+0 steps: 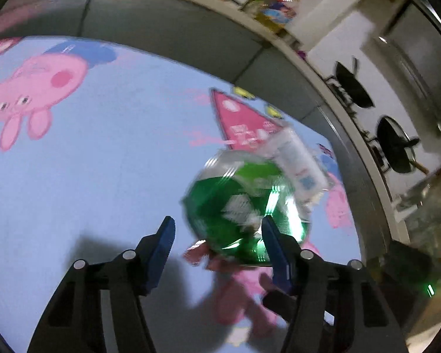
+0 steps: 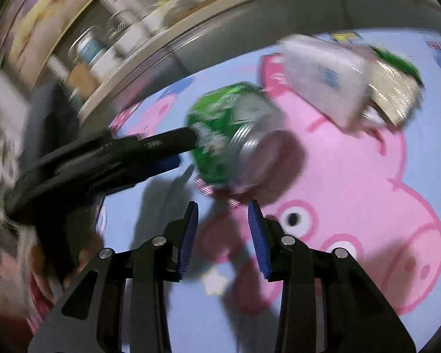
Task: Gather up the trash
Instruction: 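Grasp the pink wrapper with the right tool while the left tool holds the can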
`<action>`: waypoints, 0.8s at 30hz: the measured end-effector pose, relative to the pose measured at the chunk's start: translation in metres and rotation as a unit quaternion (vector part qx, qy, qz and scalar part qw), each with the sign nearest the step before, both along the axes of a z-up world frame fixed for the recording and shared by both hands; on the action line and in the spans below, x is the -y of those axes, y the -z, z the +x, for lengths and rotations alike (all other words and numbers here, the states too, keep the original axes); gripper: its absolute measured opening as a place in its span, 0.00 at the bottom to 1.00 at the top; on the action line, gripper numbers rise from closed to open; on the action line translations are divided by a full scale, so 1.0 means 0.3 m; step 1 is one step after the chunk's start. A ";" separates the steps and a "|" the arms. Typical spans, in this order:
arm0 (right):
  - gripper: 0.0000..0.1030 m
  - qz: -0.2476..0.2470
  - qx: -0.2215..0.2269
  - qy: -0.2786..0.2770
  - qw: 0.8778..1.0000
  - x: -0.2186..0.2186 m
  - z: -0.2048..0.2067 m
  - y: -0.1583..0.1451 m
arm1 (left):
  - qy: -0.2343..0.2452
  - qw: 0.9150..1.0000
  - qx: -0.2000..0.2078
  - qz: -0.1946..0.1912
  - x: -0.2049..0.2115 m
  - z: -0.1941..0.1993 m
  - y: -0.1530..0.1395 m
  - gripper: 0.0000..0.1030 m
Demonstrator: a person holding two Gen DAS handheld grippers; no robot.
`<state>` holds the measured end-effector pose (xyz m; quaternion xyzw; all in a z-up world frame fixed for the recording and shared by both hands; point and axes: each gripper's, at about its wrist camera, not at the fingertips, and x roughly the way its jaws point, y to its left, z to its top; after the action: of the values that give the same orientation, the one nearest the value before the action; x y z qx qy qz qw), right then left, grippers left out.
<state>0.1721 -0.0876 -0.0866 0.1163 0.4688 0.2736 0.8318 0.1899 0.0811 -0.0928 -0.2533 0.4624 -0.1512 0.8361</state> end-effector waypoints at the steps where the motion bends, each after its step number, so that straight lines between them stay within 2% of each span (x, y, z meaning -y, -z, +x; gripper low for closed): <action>1: 0.34 0.005 0.014 0.000 1.000 0.009 -0.006 -0.021 | -0.007 1.000 -0.008 -0.005 -0.019 0.003 0.013 0.59; 4: 0.34 0.029 0.029 0.042 0.998 0.082 0.017 -0.057 | -0.021 1.000 -0.014 -0.009 -0.061 0.002 0.024 0.59; 8: 0.37 0.044 0.029 0.096 0.994 0.173 0.109 -0.085 | -0.011 0.999 0.007 -0.031 -0.073 -0.022 -0.016 0.59; 13: 0.37 0.029 0.033 0.101 0.994 0.168 0.203 -0.097 | 0.018 0.999 0.007 -0.041 -0.018 -0.041 -0.022 0.59; 16: 0.27 -0.017 0.011 0.098 0.995 0.120 0.242 -0.053 | 0.023 0.999 -0.008 -0.043 0.003 -0.035 0.012 0.59; 19: 0.17 -0.029 -0.027 0.092 0.995 0.102 0.235 0.028 | 0.026 0.998 -0.011 -0.061 -0.004 -0.031 0.025 0.59; 21: 0.15 -0.023 -0.038 0.094 0.995 0.106 0.214 0.064 | 0.024 0.998 -0.007 -0.060 -0.007 -0.024 0.022 0.59; 24: 0.15 -0.020 -0.036 0.087 0.995 0.097 0.187 0.055 | 0.022 0.998 0.003 -0.051 -0.004 -0.023 0.009 0.55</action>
<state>0.2283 -0.1168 -0.1031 0.1495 0.4920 0.1863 0.8372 0.1830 0.0821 -0.0955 -0.2850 0.4573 -0.1932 0.8199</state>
